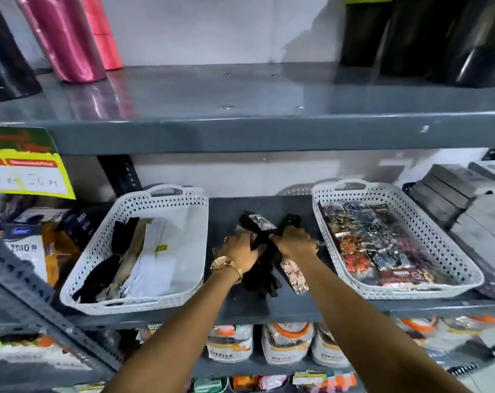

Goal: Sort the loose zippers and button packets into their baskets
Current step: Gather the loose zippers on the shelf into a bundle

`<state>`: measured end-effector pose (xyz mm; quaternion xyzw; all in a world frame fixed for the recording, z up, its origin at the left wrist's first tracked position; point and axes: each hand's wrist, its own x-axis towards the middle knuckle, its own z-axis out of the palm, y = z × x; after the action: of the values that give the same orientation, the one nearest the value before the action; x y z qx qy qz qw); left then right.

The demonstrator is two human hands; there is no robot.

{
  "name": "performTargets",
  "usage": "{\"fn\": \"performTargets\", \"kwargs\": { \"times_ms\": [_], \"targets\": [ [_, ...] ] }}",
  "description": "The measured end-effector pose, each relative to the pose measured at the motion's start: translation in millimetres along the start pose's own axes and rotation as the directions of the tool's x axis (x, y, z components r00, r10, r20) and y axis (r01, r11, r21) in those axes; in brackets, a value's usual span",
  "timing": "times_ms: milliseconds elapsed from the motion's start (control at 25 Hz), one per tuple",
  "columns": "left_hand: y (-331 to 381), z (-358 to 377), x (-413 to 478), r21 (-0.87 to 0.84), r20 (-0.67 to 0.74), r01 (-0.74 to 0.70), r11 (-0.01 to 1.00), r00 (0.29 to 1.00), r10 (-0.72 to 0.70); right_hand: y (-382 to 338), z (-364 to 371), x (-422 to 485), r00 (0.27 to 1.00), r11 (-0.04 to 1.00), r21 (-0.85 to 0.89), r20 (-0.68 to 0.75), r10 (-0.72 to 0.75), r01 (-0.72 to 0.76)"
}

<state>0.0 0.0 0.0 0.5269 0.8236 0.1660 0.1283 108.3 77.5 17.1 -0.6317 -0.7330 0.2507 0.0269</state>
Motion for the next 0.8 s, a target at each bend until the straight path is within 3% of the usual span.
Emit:
{"fn": "performTargets", "kwargs": {
  "times_ms": [120,200,360,480,600,640,800],
  "targets": [
    [7,6,15,0.069,-0.003,-0.015,0.997,1.000,0.015,-4,11,12,0.998,0.998,0.037,0.036,0.045,-0.046],
    [13,6,21,0.025,0.030,0.064,0.998,0.997,-0.065,-4,17,18,0.997,0.994,0.092,0.034,0.063,-0.066],
    [9,3,35,-0.325,0.152,0.186,0.927,0.978,-0.143,8,21,30,0.999,0.962,0.268,0.003,0.049,-0.048],
    [3,4,30,-0.592,0.228,0.276,0.757,0.959,-0.171,21,24,22,0.997,0.920,0.386,-0.052,-0.048,0.064],
    [-2,0,26,-0.761,0.319,0.363,0.537,0.931,-0.178,30,20,5,0.989,0.809,0.571,-0.106,-0.100,0.143],
    [-4,-4,26,-0.778,0.336,0.372,0.506,0.927,-0.165,32,16,-1,0.986,0.770,0.615,-0.118,-0.121,0.168],
    [-7,-37,11,-0.758,0.439,0.361,0.543,0.898,0.015,35,-7,-19,0.979,0.619,0.758,-0.145,-0.144,0.203]
  ]
}}
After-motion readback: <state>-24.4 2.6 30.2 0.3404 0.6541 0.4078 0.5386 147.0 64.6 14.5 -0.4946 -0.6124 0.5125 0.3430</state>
